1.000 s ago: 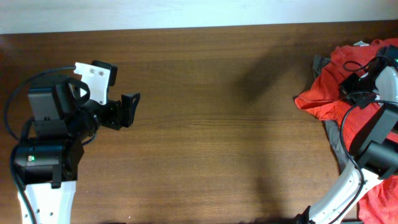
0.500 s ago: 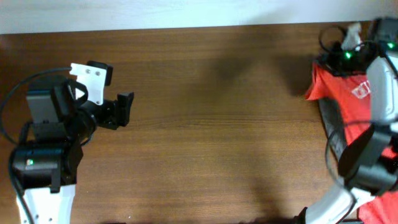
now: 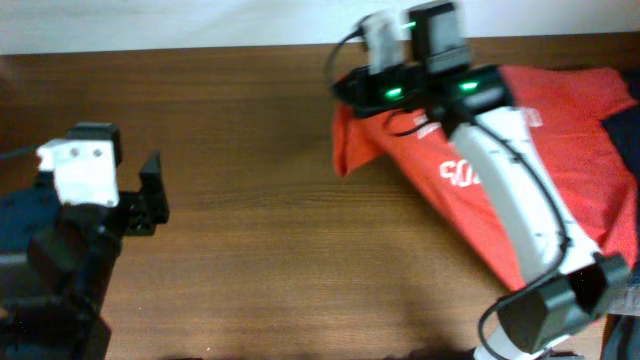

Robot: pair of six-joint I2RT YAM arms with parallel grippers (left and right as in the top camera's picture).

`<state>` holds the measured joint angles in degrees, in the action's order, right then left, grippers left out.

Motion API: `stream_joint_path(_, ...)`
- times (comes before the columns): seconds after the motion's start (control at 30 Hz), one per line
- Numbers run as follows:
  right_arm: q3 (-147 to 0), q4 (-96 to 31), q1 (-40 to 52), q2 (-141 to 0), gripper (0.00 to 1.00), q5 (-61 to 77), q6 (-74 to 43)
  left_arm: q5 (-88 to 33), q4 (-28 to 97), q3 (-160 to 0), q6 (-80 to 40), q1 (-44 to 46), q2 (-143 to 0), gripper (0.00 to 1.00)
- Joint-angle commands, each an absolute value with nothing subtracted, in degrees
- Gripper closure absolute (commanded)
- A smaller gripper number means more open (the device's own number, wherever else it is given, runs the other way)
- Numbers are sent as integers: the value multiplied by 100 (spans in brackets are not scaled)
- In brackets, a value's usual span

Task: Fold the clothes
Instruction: 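Drag the orange t-shirt leftward to the table center with the right gripper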

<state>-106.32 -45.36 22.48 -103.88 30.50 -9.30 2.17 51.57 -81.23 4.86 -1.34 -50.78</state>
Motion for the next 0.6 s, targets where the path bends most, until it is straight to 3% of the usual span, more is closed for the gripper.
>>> stream_joint_path(0.0, -10634, -4353, 3153, -10650, 96, 2884, -1131, 956, 5264, -8204, 316, -128, -5048, 19)
stream_joint_path(0.17, -10634, -4182, 4239, -11017, 95, 2622, -1146, 1363, 5306, -8204, 143, -128, -5048, 15)
stream_joint_path(0.27, -10634, -4150, 4748, -11137, 84, 2567, -1098, 1398, 5304, -8204, 143, -128, -5048, 15)
stream_joint_path(0.33, -10637, -4185, 4956, -11133, 83, 2165, -1079, 1398, 5306, -8204, 143, -128, -5048, 14)
stream_joint_path(0.4, -10643, -4226, 5000, -11043, 78, 1664, -1085, 1398, 5306, -8204, 143, -128, -5050, 13)
stream_joint_path(0.47, -10648, -4351, 4888, -10903, 65, 993, -1385, 1385, 5306, -8202, 143, -128, -5059, 13)
stream_joint_path(0.57, -10648, -4731, 4375, -10582, 57, 224, -1966, 1002, 5345, -8202, 145, -128, -5148, 13)
